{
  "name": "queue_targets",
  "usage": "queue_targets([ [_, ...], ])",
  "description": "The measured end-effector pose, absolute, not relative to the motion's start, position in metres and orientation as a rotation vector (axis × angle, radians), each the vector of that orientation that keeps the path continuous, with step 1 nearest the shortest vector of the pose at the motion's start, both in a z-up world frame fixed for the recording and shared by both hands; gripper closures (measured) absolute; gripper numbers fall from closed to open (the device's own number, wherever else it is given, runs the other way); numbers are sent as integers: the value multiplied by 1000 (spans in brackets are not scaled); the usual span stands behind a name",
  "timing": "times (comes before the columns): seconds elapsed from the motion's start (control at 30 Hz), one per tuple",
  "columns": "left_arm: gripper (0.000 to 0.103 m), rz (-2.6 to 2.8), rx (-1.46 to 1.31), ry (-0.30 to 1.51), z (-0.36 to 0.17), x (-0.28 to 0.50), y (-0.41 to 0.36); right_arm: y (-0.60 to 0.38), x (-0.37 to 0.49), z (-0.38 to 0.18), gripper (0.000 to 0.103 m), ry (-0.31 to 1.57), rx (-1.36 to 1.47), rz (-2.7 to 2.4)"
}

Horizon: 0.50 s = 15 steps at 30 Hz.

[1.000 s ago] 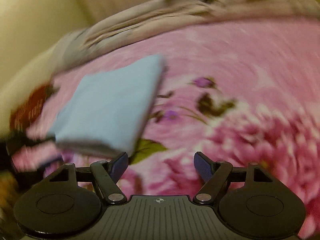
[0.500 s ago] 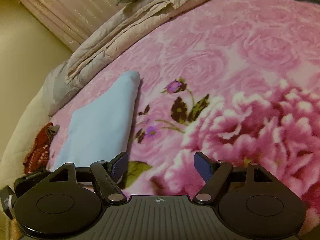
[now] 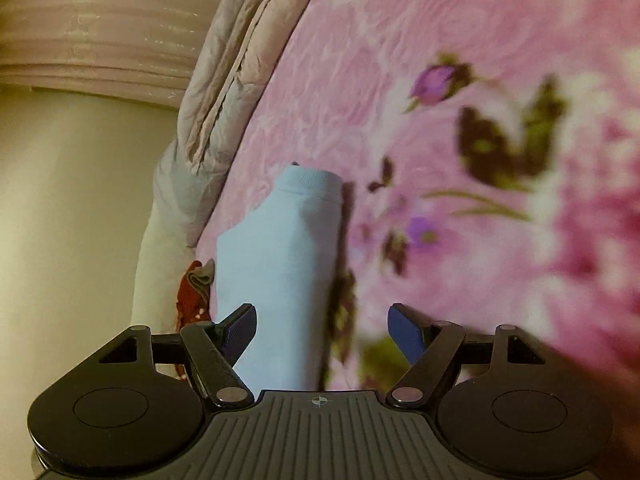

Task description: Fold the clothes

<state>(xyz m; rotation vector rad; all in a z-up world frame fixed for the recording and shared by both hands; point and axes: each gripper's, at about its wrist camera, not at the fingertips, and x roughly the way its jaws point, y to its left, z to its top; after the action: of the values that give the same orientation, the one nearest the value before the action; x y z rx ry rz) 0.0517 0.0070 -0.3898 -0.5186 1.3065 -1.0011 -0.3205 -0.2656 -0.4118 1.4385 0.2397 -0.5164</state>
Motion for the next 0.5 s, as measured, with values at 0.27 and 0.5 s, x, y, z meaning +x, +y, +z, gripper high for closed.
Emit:
queue_targets([
  [0.27, 87, -982, -621, 1379, -408, 48, 16, -300, -255, -418, 61, 341, 1367, -564],
  [0.5, 91, -1033, -516, 1357, -392, 84, 19, -257, -262, -409, 82, 371, 1363, -620],
])
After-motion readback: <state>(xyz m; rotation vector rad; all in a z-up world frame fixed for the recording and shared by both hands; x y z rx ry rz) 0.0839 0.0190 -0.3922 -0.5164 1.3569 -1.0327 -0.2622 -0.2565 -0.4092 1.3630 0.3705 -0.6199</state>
